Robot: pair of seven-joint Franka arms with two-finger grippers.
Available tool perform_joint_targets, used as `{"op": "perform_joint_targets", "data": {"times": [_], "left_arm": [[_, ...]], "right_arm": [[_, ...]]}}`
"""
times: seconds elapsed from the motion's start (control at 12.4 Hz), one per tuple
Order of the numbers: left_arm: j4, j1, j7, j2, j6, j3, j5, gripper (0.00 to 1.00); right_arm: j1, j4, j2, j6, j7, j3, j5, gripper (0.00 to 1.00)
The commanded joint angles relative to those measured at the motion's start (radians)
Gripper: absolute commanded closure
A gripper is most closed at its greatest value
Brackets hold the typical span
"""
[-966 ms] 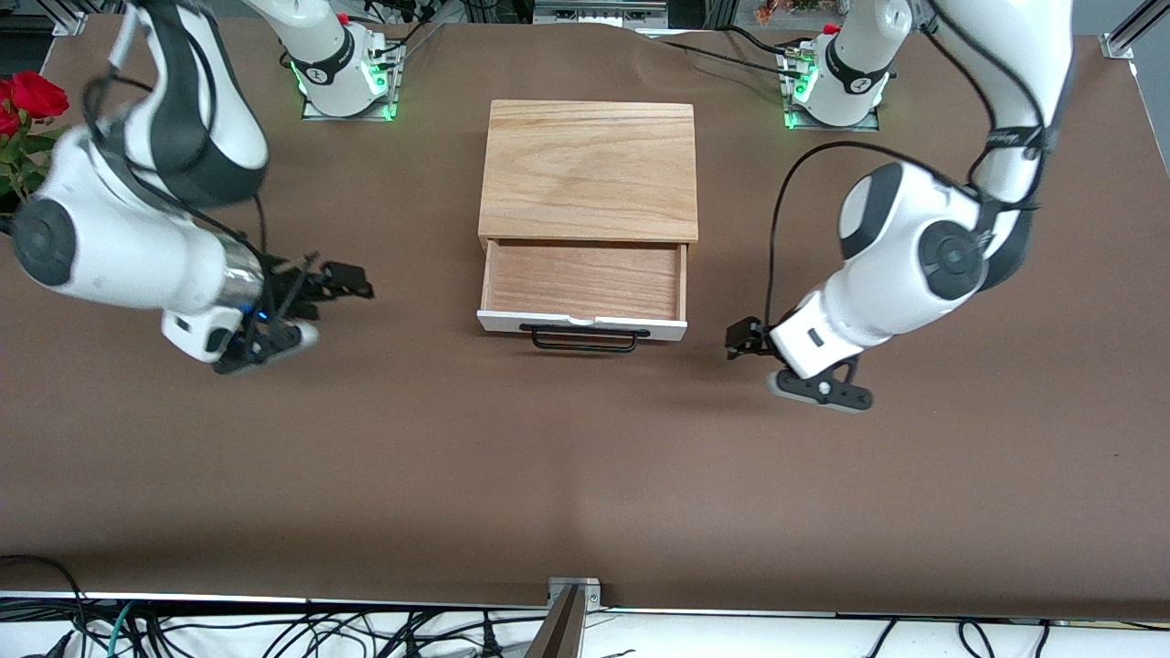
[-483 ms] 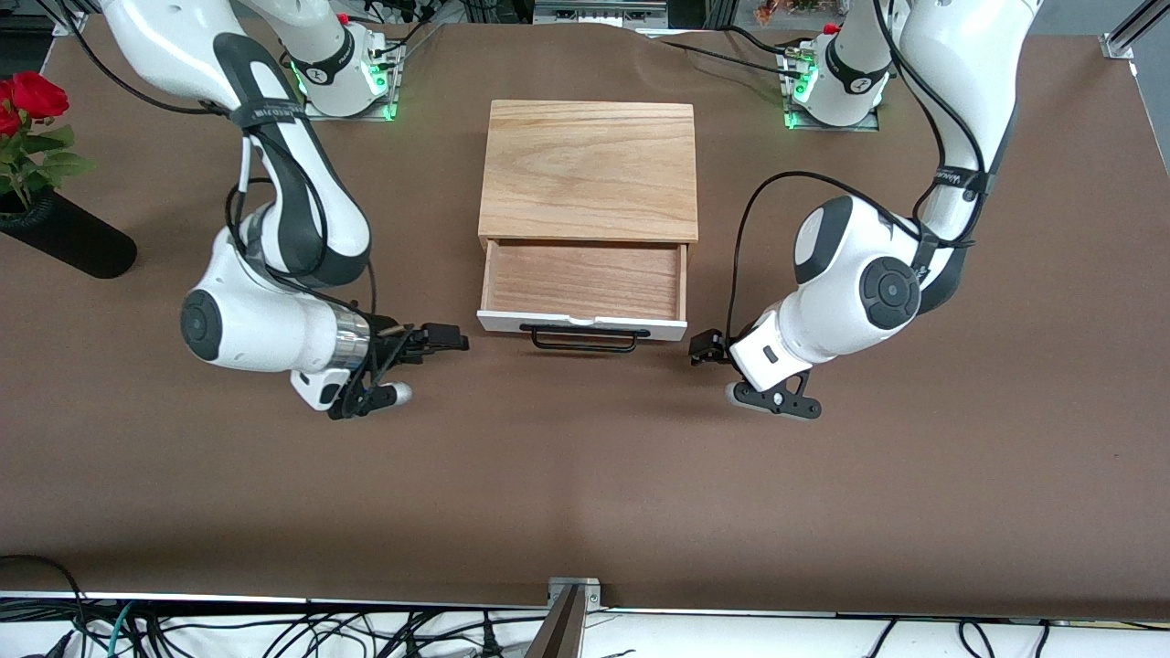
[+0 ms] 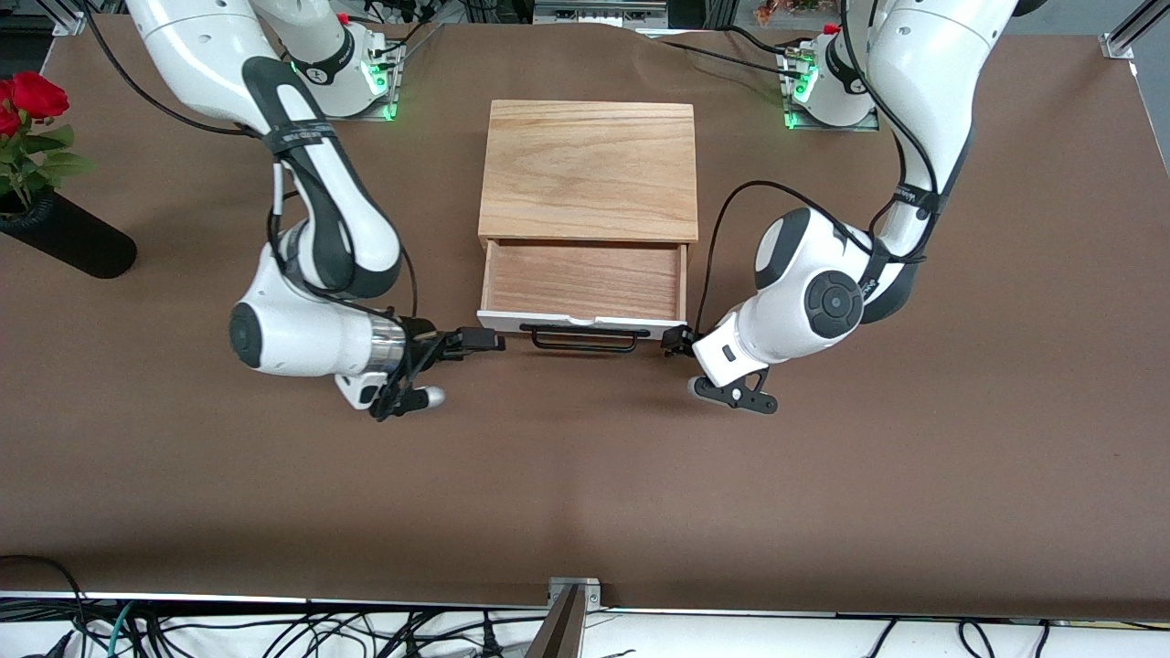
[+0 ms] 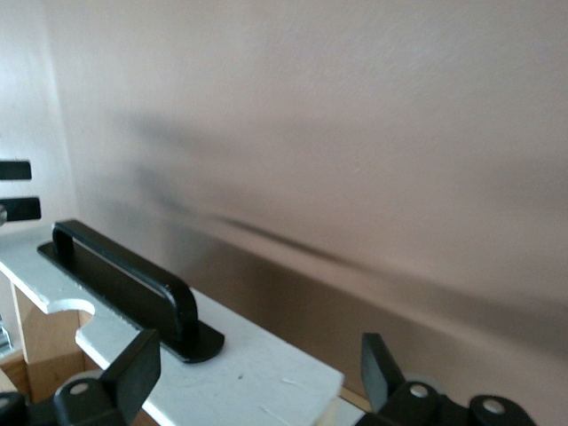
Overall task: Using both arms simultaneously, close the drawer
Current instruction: 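Push the white drawer front into the cabinet with both grippers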
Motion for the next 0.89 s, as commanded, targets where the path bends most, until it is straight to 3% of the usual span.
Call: {"op": "perform_joint_targets", "data": {"times": [0.0,0.81], "left_arm": [[-0.005,-0.006,0.009,-0.001,-0.004,0.005,-0.033,0.00],[-0.024,-0.023,0.006,0.000,-0.006,0.005,-0.033,0.00]], "right_arm": [[0.011,-0.016,0.003,0.010,-0.002,-0.002,0.021,0.00],[0.021,-0.050,0.001,-0.018,-0.019,-0.001,0.024,0.00]]}}
